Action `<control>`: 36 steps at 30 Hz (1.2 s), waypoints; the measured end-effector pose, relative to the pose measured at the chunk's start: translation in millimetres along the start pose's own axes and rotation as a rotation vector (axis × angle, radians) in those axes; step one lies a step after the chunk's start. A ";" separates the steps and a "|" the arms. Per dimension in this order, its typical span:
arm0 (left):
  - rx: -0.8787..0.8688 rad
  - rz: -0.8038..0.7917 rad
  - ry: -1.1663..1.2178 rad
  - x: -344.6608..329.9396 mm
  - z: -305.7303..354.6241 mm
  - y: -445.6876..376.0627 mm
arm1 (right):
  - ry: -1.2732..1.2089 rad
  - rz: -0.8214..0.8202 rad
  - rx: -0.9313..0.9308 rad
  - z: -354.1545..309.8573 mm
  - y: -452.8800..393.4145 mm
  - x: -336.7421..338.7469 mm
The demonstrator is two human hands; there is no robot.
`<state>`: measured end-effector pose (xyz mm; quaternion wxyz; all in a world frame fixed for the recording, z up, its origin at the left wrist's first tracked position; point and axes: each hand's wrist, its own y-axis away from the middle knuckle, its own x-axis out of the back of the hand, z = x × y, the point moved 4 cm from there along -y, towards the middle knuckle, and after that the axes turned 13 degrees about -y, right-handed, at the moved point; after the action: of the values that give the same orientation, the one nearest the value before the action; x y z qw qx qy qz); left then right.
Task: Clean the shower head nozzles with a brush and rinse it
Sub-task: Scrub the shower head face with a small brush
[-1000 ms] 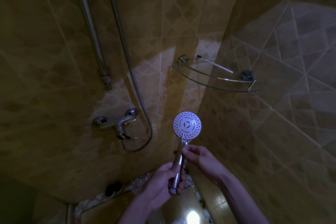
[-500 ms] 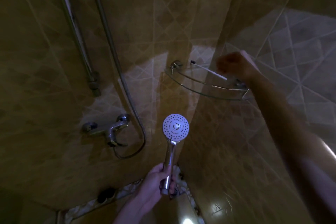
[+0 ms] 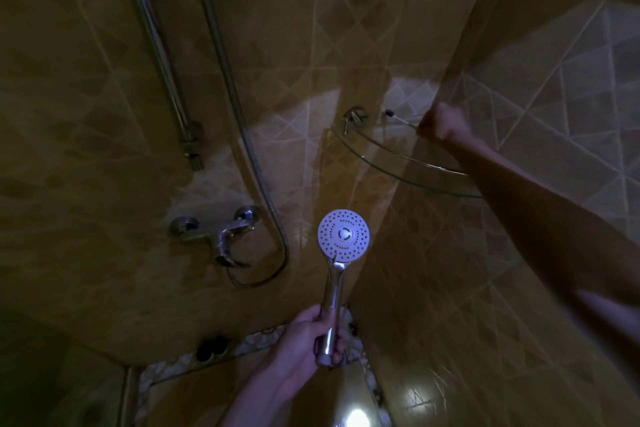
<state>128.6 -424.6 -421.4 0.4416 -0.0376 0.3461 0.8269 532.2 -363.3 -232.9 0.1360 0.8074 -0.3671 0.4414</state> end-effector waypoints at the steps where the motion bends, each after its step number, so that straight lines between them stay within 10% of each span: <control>1: -0.003 -0.005 0.005 -0.4 1.0 0.8 | -0.015 0.011 0.007 -2.9 1.9 2.8; 10: 0.011 -0.092 -0.074 14.3 9.9 11.0 | -0.455 0.092 0.027 -48.9 111.8 37.7; 20: -0.008 -0.158 -0.259 47.3 -8.7 36.2 | -0.860 -0.049 -0.263 -18.3 301.7 -95.0; 36: 0.056 0.079 -0.368 39.3 -62.3 30.3 | -0.028 0.001 0.013 12.0 356.1 -150.0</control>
<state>66.7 -445.9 -466.7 0.4654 0.1403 0.2837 0.8266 234.6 -545.8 -398.9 0.1256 0.8141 -0.3665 0.4326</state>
